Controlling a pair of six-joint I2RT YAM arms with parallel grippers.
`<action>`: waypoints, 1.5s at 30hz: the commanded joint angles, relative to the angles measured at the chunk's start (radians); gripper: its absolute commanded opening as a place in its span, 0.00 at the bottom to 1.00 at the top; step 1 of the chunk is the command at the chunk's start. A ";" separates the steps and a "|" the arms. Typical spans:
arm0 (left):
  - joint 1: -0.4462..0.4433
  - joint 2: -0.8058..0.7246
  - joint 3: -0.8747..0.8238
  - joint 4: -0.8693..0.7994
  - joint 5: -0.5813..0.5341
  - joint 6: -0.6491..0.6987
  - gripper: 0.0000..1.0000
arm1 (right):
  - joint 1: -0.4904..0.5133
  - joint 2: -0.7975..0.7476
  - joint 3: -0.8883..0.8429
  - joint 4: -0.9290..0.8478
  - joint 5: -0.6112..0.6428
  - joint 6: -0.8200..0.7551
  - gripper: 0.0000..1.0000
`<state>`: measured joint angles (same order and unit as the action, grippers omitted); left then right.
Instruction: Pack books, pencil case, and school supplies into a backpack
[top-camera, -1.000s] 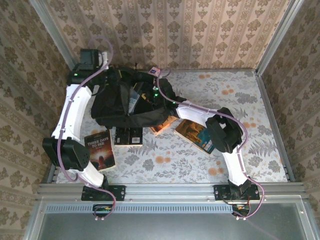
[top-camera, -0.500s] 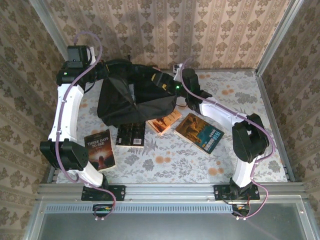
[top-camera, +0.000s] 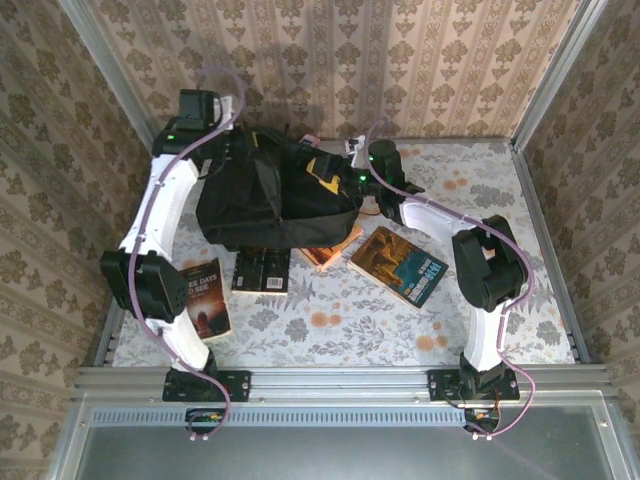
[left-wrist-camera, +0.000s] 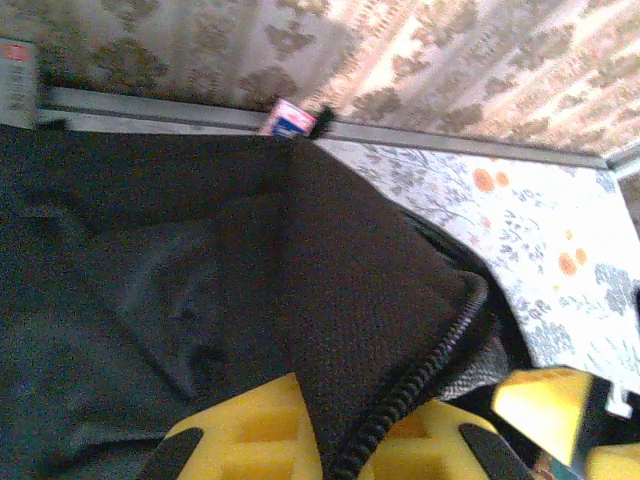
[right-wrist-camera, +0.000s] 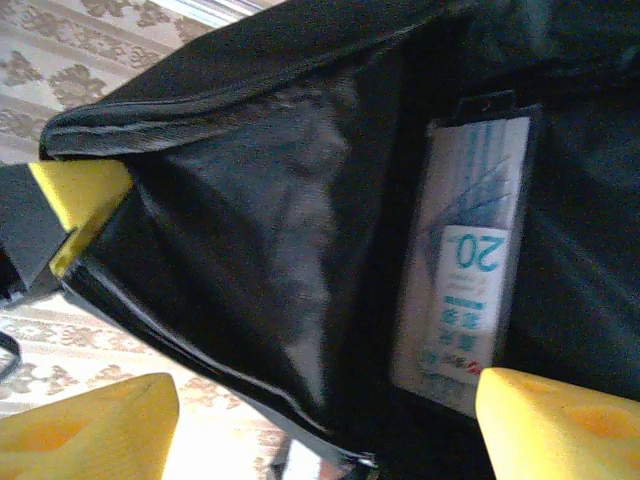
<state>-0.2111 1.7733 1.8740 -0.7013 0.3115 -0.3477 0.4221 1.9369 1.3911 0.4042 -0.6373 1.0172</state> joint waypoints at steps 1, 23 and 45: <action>-0.016 0.013 0.025 0.076 0.001 -0.003 0.00 | 0.004 0.043 0.098 0.183 -0.099 0.133 0.79; 0.025 0.076 0.033 0.088 -0.019 -0.021 0.00 | -0.142 -0.324 -0.256 -0.668 0.538 -0.311 0.78; -0.186 -0.117 -0.349 0.107 0.123 -0.086 0.62 | -0.327 -0.174 -0.412 -0.703 0.584 -0.315 0.82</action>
<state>-0.3626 1.7576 1.5581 -0.5613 0.4454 -0.4644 0.1017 1.7348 0.9638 -0.2249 -0.0818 0.7277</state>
